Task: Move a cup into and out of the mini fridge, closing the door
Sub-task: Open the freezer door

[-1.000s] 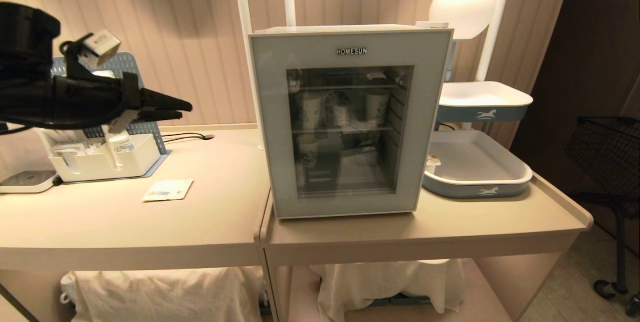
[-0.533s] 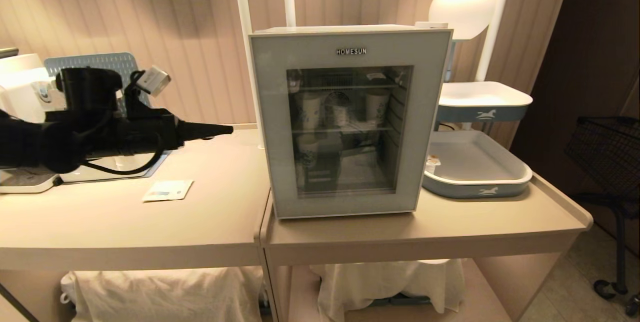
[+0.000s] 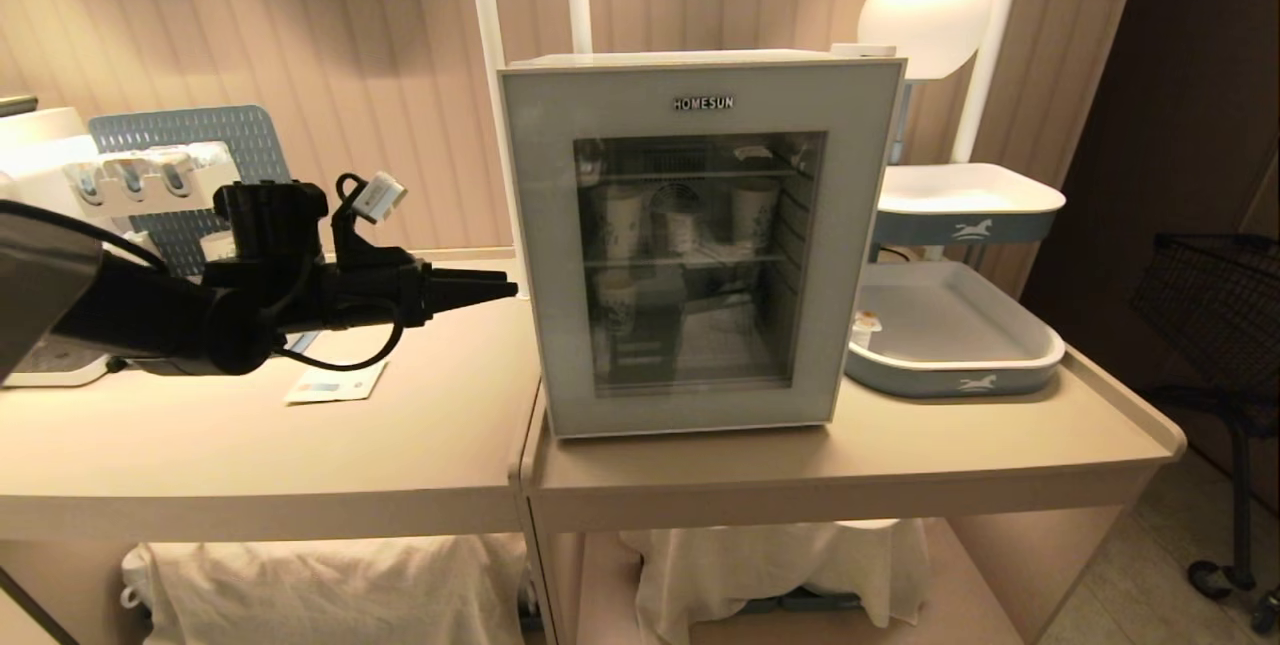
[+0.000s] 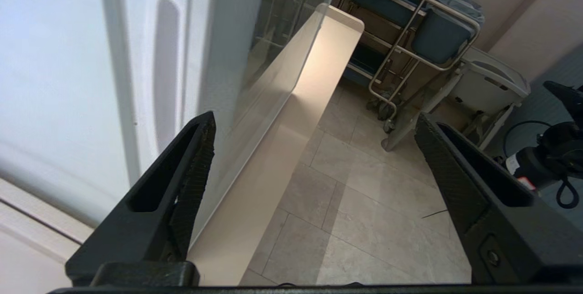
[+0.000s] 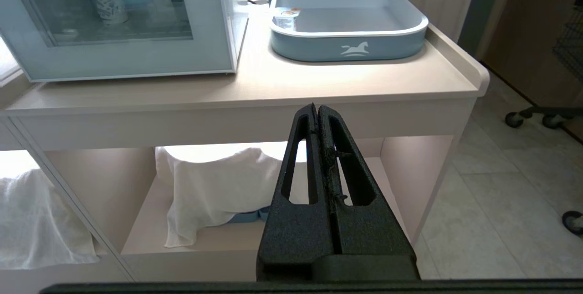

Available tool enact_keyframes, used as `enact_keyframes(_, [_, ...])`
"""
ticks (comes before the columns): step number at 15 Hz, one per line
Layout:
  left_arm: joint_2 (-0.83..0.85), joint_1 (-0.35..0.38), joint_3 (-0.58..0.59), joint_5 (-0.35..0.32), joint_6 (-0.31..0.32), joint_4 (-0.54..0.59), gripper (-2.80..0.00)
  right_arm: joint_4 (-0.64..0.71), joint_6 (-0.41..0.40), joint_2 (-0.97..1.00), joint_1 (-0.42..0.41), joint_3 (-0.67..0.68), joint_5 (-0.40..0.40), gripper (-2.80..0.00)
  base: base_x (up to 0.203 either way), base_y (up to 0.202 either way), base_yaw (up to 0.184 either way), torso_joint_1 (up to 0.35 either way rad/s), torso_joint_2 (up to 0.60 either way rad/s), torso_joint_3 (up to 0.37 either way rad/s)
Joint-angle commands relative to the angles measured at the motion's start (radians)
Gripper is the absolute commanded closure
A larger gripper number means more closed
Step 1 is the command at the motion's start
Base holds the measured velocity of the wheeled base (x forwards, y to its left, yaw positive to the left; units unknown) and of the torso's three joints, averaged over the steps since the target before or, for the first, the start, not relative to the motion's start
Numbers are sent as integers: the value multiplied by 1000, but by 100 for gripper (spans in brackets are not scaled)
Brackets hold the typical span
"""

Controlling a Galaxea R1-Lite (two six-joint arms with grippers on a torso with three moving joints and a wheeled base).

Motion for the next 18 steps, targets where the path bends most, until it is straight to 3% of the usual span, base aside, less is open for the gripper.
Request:
enact_keyframes(1, [22, -1, -9, -6, -1, -4, -280, 0, -1, 1, 1, 0, 0, 0, 0, 0, 0, 0, 0, 0])
enact_keyframes(11, [84, -89, -66, 25, 0, -7, -280, -1, 1, 1, 0, 1, 0, 0, 0, 0, 0, 0, 0, 0])
enact_keyframes(15, [23, -31, -6, 25, 23, -9, -280, -1, -3, 1, 0, 0, 0, 0, 0, 0, 0, 0, 0, 0])
enact_keyframes(18, [25, 0, -25, 35, 28, -8, -280, -1, -3, 1, 0, 0, 2, 0, 0, 0, 0, 0, 0, 0])
